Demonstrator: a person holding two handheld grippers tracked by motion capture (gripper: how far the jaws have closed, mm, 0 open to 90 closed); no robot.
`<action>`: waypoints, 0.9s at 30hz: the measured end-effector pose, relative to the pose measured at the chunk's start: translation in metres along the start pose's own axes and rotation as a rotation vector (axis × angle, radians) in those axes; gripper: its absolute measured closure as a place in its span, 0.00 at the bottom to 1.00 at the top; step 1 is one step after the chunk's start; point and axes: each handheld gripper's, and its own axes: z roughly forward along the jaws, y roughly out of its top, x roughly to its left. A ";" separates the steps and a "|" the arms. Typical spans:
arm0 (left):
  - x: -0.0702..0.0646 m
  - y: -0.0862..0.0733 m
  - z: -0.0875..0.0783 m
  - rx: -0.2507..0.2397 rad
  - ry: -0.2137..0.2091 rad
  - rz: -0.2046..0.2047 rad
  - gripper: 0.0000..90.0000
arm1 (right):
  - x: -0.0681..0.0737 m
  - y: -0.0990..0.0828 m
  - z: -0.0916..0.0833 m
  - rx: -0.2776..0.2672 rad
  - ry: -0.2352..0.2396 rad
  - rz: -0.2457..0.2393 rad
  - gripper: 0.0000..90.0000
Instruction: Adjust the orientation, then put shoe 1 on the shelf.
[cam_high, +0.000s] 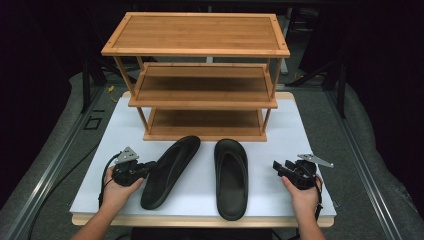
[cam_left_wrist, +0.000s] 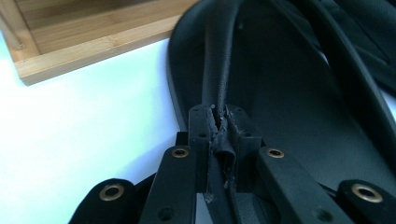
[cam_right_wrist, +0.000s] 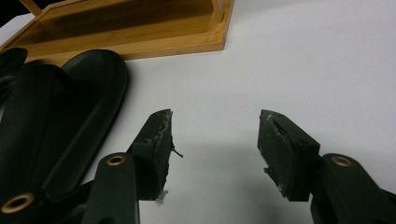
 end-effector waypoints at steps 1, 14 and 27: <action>0.001 0.000 -0.001 -0.005 0.001 -0.012 0.91 | 0.000 0.000 0.000 0.000 0.000 0.001 0.50; 0.000 0.008 -0.017 -0.078 -0.021 -0.047 0.93 | -0.001 0.000 0.000 -0.003 0.004 0.011 0.50; -0.005 0.017 -0.037 -0.176 -0.040 -0.057 0.93 | -0.002 0.000 0.000 -0.003 0.007 0.018 0.50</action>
